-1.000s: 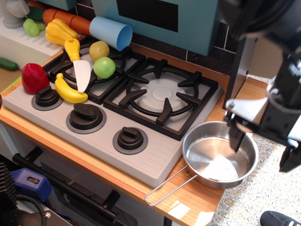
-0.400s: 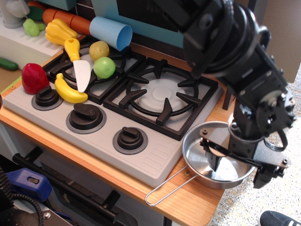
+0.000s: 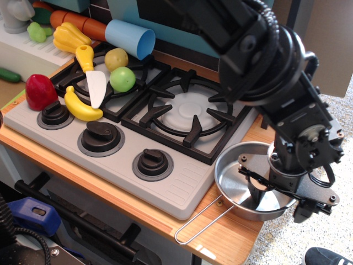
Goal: Put pot or pan on stove
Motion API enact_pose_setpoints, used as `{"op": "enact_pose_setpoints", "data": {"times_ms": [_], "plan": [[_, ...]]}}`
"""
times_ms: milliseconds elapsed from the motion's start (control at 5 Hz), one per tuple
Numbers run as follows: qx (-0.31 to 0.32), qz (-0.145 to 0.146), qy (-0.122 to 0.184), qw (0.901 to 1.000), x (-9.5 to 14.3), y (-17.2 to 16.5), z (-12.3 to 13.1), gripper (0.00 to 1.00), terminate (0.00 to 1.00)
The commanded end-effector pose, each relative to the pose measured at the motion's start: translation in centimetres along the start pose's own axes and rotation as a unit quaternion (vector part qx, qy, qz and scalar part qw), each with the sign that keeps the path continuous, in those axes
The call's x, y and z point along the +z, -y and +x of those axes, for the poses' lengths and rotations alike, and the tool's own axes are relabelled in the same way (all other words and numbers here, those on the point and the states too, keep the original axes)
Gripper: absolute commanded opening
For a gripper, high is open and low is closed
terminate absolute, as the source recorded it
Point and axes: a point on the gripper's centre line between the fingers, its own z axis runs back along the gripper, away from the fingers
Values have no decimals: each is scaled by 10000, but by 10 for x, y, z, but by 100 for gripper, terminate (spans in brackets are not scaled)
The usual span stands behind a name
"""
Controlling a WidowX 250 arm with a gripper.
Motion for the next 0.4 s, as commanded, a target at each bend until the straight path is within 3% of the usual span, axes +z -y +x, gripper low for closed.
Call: {"op": "enact_pose_setpoints", "data": {"times_ms": [0, 200], "plan": [[-119, -44, -53, 9999, 7, -1, 11, 0, 0], [-249, -13, -181, 9995, 14, 3, 16, 0, 0]]}}
